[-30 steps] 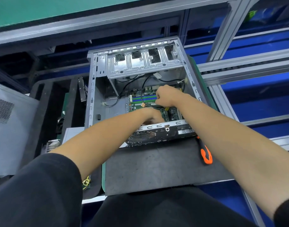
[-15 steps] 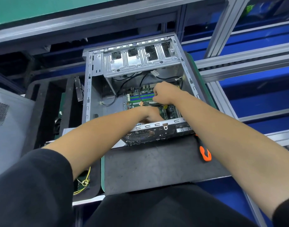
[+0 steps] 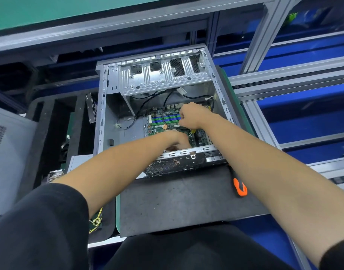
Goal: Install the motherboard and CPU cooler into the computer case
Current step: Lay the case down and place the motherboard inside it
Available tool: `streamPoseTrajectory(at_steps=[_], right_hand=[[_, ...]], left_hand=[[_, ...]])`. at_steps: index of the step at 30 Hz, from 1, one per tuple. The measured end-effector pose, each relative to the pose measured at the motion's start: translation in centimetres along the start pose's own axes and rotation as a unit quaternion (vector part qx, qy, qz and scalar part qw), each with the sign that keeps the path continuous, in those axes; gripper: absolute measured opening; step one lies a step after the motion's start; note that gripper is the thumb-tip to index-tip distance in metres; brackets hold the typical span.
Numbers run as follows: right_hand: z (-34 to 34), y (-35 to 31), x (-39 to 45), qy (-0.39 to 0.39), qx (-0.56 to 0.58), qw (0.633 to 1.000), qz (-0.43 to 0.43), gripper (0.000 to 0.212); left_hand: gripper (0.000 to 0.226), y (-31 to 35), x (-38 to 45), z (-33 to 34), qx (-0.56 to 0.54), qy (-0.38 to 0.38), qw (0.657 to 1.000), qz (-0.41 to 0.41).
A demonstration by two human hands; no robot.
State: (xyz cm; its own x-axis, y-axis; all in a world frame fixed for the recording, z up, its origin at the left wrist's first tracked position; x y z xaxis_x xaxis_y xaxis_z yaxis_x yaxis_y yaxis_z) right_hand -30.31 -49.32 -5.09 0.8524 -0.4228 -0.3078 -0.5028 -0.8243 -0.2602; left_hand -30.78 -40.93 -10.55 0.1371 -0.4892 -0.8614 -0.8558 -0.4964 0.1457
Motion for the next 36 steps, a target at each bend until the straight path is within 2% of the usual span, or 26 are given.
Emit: streamPoseTrajectory(at_steps=[6, 9, 12, 15, 16, 17, 19, 21, 23, 26, 28, 30, 36], right_hand=[[-0.4, 0.1, -0.1, 0.021, -0.014, 1.000, 0.017, 0.029], [-1.5, 1.0, -0.1, 0.083, -0.041, 0.993, 0.069, 0.027], [-2.6, 2.2, -0.5, 0.129, -0.051, 0.980, 0.144, 0.019], [-1.9, 2.7, -0.5, 0.091, -0.030, 0.981, 0.167, 0.011], [-1.6, 2.6, -0.4, 0.070, -0.027, 0.984, 0.160, 0.014], [-1.1, 2.6, -0.2, 0.047, -0.033, 0.987, 0.150, 0.029], [-0.3, 2.4, -0.1, 0.002, -0.058, 0.990, 0.125, 0.054], [0.2, 2.2, 0.0, -0.022, -0.084, 0.991, 0.106, 0.062], [0.4, 2.1, 0.4, -0.021, -0.086, 0.992, 0.091, 0.063], [0.3, 1.8, 1.1, -0.013, -0.112, 0.992, 0.060, 0.062], [0.2, 1.9, 1.6, -0.022, -0.145, 0.988, 0.050, 0.066], [0.5, 2.1, 1.9, -0.027, -0.172, 0.983, 0.048, 0.067], [0.3, 1.5, 2.4, 0.005, -0.182, 0.982, 0.047, 0.045]], left_hand=[[0.033, -0.3, -0.1, -0.4, -0.069, 0.020, 0.997, -0.013], [0.032, -0.3, -0.1, -0.5, -0.054, 0.033, 0.998, -0.005], [0.036, -0.2, -0.2, -0.2, -0.110, 0.021, 0.993, 0.027], [0.030, -1.3, -0.8, -1.1, -0.184, 0.024, 0.982, 0.033], [0.029, -2.0, -0.9, -1.9, -0.209, 0.046, 0.977, 0.026], [0.028, -3.1, -1.2, -3.1, -0.218, 0.087, 0.972, 0.015], [0.029, -5.9, -2.1, -5.7, -0.163, 0.215, 0.962, -0.024], [0.023, -8.3, -3.1, -7.5, -0.095, 0.326, 0.938, -0.066], [0.015, -9.8, -3.4, -8.1, -0.081, 0.380, 0.918, -0.081], [0.053, -10.4, -2.3, -8.0, -0.035, 0.389, 0.918, -0.070], [0.068, -10.4, -1.5, -7.9, -0.006, 0.378, 0.924, -0.060], [0.066, -10.4, -0.9, -7.8, -0.010, 0.375, 0.926, -0.049], [0.056, -10.5, -0.4, -7.9, -0.004, 0.373, 0.927, -0.040]])
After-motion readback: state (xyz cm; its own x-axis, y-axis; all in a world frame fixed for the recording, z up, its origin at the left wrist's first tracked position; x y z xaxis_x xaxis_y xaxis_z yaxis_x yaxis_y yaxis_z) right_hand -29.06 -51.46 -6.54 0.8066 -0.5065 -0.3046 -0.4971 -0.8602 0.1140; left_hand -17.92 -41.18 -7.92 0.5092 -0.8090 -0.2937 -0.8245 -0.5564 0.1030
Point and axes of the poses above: each hand's wrist, its own x-axis towards the middle knuckle, its own z-axis out of the palm, y = z × x, the point moved 7 cm from there along x, towards the middle knuckle, and after that the axes turned 4 degrees about -x, right-handed, at the moved point
